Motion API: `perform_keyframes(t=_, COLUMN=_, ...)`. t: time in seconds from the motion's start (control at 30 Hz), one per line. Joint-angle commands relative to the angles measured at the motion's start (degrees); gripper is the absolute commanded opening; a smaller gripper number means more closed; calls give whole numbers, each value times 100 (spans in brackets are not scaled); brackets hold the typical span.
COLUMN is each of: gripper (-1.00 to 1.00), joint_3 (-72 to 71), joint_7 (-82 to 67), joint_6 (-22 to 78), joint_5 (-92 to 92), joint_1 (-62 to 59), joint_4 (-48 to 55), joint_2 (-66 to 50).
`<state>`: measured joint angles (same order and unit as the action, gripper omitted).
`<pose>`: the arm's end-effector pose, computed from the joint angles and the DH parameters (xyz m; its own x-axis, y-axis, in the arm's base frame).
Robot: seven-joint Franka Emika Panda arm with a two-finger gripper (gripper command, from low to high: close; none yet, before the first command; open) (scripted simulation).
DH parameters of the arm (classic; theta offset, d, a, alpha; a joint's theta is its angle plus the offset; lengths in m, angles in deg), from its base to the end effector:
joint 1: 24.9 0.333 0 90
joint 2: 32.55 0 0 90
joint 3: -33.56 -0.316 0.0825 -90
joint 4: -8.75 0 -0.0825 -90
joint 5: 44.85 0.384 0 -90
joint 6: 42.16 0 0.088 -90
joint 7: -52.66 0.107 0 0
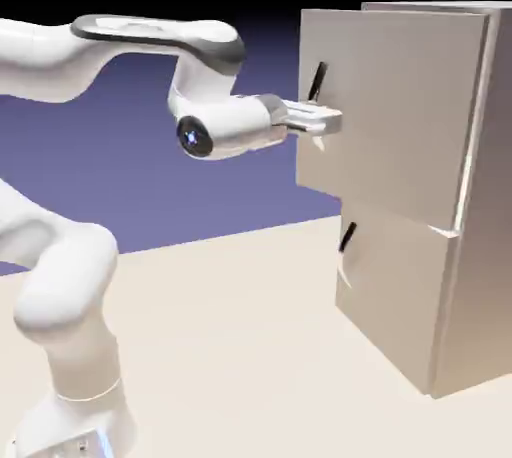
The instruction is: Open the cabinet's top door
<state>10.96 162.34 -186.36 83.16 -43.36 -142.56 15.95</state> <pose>0.3557 0.0369 0.5425 -0.3064 0.6339 -0.7102 -0.3067 0.6405 0.7040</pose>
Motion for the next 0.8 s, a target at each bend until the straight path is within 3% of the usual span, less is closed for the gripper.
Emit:
perform_keyframes(t=0.0, gripper=-100, joint_3=187, joint_7=107, joint_6=172, joint_5=-225, joint_1=73, joint_4=-112, joint_2=79)
perform_keyframes(t=0.4, gripper=-100, joint_3=2509, joint_7=856, joint_6=2660, joint_5=-3214, joint_1=199, joint_4=-733, joint_2=535)
perform_keyframes(t=0.77, gripper=-100, joint_3=4670, joint_7=682, joint_6=5396, joint_5=-5481, joint_1=260, joint_4=219, joint_2=-607)
